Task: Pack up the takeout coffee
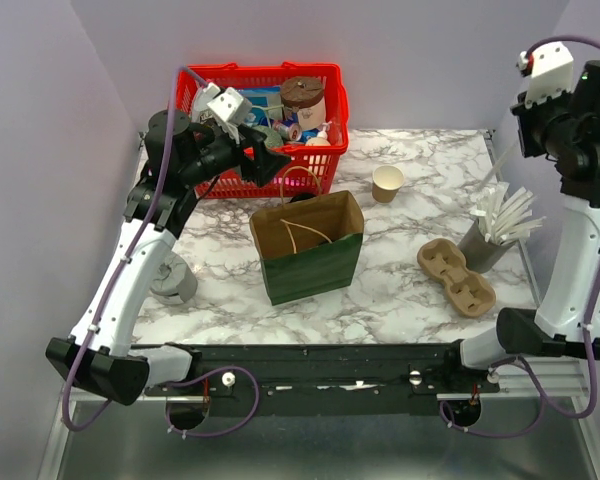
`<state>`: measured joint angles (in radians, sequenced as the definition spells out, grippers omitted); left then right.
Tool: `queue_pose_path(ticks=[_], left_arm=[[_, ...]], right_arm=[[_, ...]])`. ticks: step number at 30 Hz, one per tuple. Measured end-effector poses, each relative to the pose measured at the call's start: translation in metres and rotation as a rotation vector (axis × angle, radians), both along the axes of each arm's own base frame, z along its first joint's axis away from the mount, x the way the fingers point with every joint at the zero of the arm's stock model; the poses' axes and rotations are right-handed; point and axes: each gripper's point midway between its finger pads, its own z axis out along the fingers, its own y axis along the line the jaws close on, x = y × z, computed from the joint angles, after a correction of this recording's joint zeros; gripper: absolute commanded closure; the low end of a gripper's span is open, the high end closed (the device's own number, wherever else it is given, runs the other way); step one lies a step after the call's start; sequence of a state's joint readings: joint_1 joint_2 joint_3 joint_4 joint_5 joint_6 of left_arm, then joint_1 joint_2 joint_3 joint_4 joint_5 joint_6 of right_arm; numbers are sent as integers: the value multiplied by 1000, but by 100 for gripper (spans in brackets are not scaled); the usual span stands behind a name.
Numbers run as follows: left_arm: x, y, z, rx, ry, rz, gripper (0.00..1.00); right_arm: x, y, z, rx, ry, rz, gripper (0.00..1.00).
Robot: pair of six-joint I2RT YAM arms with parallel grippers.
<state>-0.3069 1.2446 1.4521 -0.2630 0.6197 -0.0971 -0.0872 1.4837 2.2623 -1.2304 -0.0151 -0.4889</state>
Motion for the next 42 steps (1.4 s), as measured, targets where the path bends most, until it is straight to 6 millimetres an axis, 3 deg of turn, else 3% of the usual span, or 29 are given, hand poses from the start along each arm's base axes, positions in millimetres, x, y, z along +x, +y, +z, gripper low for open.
queue_pose_path(ticks=[4,10,15,18,23,27,33,37,41,42], left_arm=[[10,-3,5,7,-2,0,16],[24,-4,18,29,-38,4,16],[31,1,20,72,-64,29,16],[34,4,17,96,-68,47,16],[36,10,10,130,-65,75,16],[34,15,8,153,-76,94,16],[30,21,11,176,-101,112,15],[31,23,12,182,-106,120,15],[32,24,8,186,-99,125,15],[32,24,6,188,-95,127,15]], right_arm=[[-15,26,44,55,-144,117,99],[-44,86,68,204,-245,406,99],[-57,142,82,383,-239,670,100],[-60,179,77,479,-171,828,100],[-52,222,52,568,-24,965,99],[-56,242,40,583,41,1027,99],[-74,256,34,527,63,1094,100],[-83,278,9,435,114,1137,99],[-79,309,-33,334,220,1147,40],[-75,317,-40,320,242,1151,35]])
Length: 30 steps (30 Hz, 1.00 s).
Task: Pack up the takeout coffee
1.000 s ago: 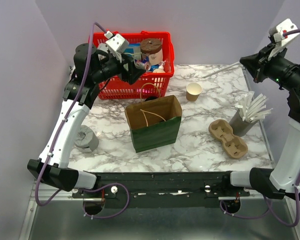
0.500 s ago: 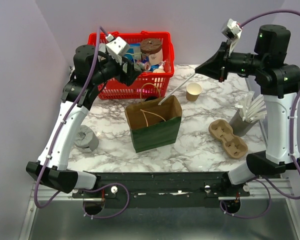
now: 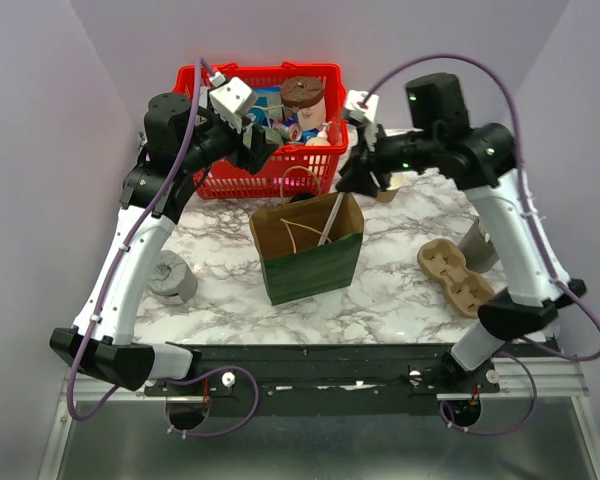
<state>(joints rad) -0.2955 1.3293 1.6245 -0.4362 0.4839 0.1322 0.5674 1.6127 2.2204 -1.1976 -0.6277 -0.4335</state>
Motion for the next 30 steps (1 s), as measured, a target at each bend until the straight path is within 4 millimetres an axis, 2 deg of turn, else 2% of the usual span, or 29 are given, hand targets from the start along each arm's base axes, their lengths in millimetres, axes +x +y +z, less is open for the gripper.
queue_pose_path(ticks=[2,4,7,9,12,16,19,21,26,30], left_arm=[[0,1,-2,2,5,3,15],[0,1,-2,2,5,3,15],[-1,2,-1,3,-1,5,13],[-3,3,-2,3,-1,10,10],[-1,7,-3,4,0,34,1],[4,15,-3,-2,10,83,1],[9,23,-4,-7,17,120,1],[11,27,-4,-6,17,143,1],[17,37,-4,-4,17,192,1],[25,51,-2,-2,11,267,1]], right_arm=[[10,19,-5,-13,9,21,24],[24,37,2,12,-11,33,21],[32,40,8,41,-46,1,3],[33,29,9,47,-84,-61,0],[33,1,14,42,-162,-196,0],[50,-31,52,99,-282,-427,0],[69,-49,66,120,-303,-598,0],[84,-58,66,114,-298,-702,0],[110,-73,50,57,-294,-871,0],[128,-92,51,45,-362,-995,0]])
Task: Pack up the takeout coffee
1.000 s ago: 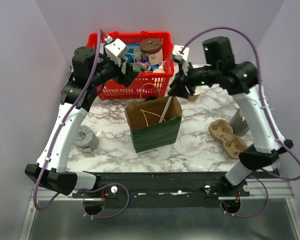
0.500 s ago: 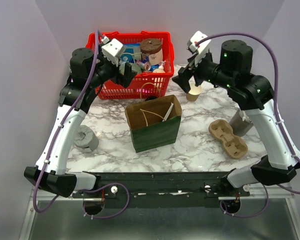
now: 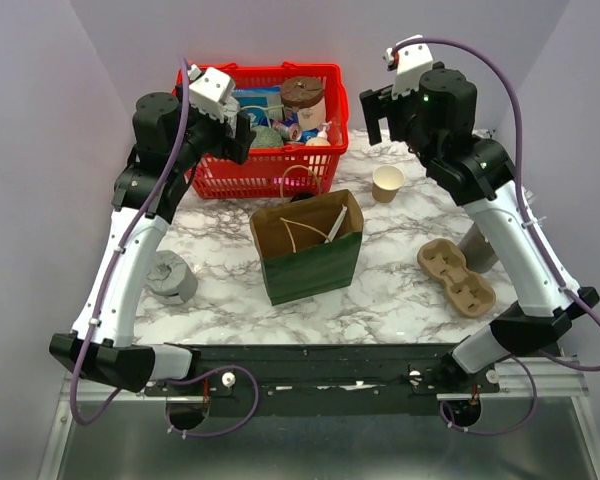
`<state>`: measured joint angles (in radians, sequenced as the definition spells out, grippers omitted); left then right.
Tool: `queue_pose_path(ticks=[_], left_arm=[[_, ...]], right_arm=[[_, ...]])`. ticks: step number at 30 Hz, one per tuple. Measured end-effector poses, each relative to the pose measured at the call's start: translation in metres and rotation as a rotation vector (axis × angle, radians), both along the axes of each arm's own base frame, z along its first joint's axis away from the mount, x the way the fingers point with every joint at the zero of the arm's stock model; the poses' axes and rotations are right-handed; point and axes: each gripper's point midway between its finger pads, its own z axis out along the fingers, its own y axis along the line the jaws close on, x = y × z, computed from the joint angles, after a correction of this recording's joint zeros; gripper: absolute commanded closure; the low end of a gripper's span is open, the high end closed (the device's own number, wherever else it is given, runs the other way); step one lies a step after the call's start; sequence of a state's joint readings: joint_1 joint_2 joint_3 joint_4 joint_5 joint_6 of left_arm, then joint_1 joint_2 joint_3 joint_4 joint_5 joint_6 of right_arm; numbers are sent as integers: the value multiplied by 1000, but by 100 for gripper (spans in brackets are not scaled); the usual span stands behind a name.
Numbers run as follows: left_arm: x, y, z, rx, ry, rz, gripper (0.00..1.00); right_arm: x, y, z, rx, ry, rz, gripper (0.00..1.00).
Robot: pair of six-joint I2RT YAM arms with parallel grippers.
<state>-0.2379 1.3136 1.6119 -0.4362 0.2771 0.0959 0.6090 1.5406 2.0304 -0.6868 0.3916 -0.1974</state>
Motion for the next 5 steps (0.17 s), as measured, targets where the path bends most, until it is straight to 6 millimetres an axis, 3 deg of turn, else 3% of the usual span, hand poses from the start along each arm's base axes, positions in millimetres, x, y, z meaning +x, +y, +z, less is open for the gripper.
queue_pose_path(ticks=[5], left_arm=[[10,20,11,30,-37,106,1]], right_arm=[[25,-39,16,17,-70,-156,0]])
